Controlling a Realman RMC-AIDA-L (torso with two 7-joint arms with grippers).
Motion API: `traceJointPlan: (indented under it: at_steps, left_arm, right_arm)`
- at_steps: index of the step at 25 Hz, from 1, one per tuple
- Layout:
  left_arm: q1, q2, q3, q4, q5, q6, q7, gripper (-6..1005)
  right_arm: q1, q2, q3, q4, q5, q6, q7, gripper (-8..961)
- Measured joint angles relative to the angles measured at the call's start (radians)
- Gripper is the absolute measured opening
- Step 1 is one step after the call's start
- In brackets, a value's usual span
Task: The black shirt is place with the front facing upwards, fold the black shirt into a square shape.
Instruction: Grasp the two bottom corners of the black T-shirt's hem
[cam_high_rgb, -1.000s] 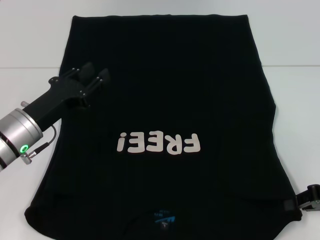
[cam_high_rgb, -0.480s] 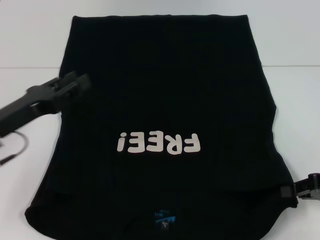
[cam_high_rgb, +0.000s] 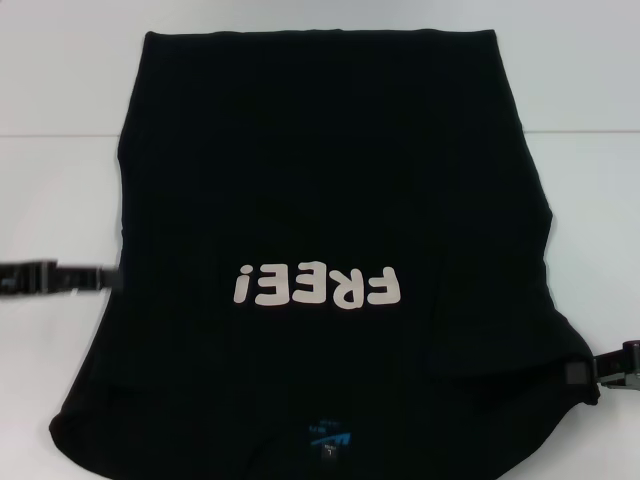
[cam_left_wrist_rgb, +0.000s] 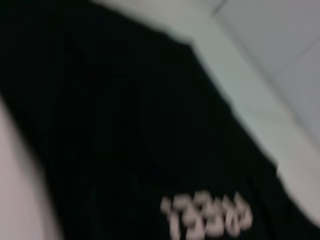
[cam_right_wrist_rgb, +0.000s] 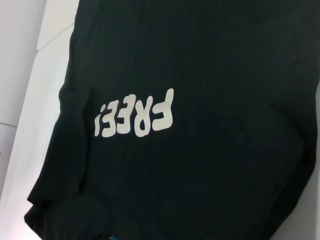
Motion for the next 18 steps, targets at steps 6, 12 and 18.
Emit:
traceJointPlan:
  at_steps: [6, 12, 18]
  left_arm:
    - [-0.07, 0.021, 0.032, -0.017, 0.243, 0.019, -0.073, 486]
    - [-0.08, 0.035, 0.025, -0.011, 0.323, 0.018, -0.098, 487]
    - [-0.066, 0.035, -0.007, -0.004, 0.372, 0.011, -0.123, 488]
  right_arm:
    - [-0.003, 0.009, -0.006, 0.004, -0.004, 0.009, -0.007, 54]
    - [-0.001, 0.015, -0.01, 0.001, -0.006, 0.011, -0.008, 57]
    - [0.007, 0.017, -0.013, -0.001, -0.009, 0.013, -0.008, 59]
